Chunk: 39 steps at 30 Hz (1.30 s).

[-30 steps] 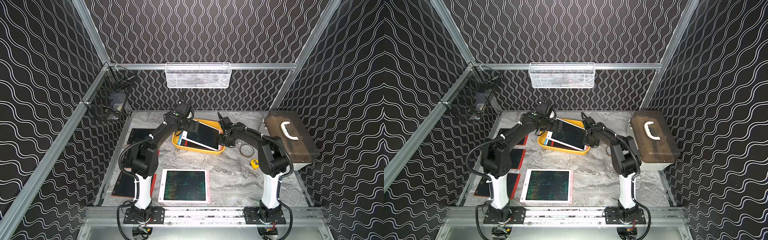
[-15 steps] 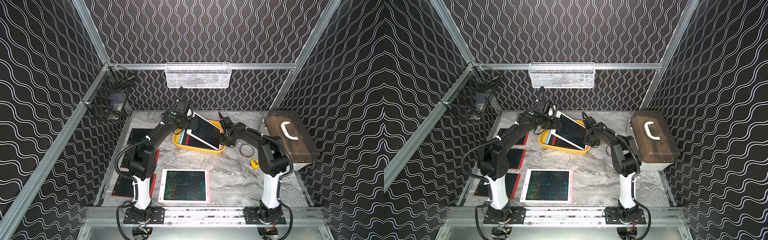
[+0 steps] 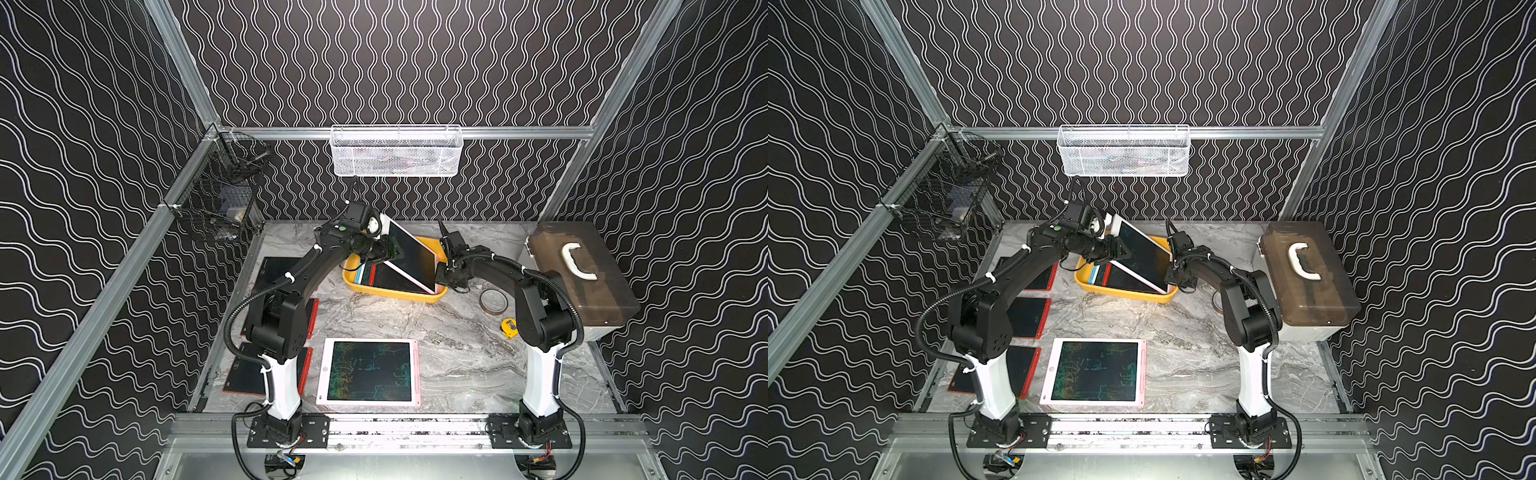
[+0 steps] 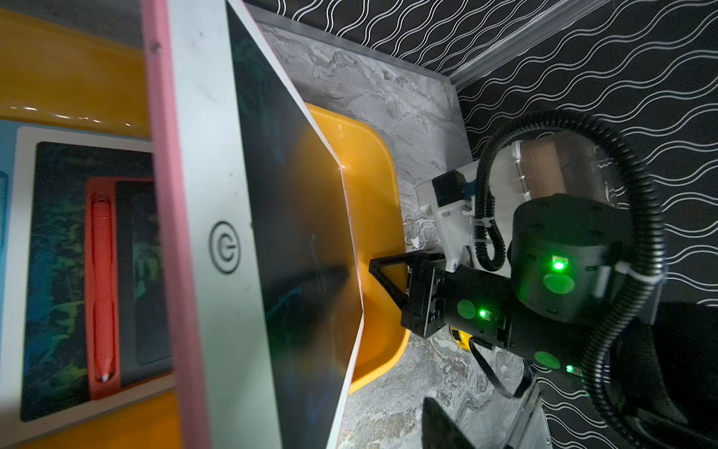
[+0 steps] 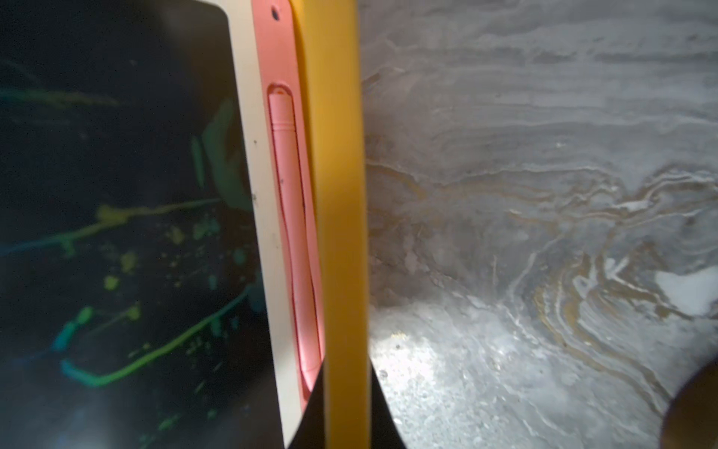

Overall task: Take out the writing tablet from the storage box
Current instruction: Pick up the writing tablet from the storage box, then move the storage box to the center of the board.

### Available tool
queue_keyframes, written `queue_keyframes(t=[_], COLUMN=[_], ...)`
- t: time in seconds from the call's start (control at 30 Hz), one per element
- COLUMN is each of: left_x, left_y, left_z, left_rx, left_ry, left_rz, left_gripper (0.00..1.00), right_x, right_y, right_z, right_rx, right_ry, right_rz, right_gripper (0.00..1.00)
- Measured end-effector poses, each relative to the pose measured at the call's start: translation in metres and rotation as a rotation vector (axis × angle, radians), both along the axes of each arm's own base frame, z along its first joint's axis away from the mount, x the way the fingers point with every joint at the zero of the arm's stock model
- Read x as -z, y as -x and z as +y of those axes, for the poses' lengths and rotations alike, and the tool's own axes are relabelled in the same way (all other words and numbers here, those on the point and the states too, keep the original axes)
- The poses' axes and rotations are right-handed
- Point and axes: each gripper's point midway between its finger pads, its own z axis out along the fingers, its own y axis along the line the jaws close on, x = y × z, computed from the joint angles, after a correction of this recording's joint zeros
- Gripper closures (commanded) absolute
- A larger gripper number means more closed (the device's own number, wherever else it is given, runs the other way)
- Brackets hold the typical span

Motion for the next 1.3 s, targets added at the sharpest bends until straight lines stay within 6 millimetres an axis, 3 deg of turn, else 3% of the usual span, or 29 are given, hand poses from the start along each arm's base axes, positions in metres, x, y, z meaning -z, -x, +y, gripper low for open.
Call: queue_keyframes(t=[0.27,0.4,0.6,0.97,1.3], left_x=[-0.001,0.006,0.003,-0.005,-0.06], left_y=[-0.009,-0.012,-0.016,-0.019,-0.021], left_z=[0.016,0.02,0.02,0.028,0.066], left_rx=[-0.033,-0.046,-0.045,-0.076,-0.146], left_ry=[0.002,-0.012,0.016,0.082,0.111], left_rz=[-0.006,0.004,-0.004,0.018,-0.099], left_gripper=[0.6,0.85,0.99,1.0,1.0], right_x=[0.0,0.001,0.001,0.002,0.002], right_y=[-0.003,-0.004,-0.005,-0.021,-0.057], right_z=[0.001,-0.001,-0.004,-0.017,-0.051], right_rx=[0.001,0.004,0.009,0.041,0.094], right_ry=[-0.006,-0.006,-0.011,-0.022,-0.014], right_rz=[-0.007,-0.007,-0.009,-0.027,-0.064], right_gripper=[0.98,0.98,0.98,0.98,0.98])
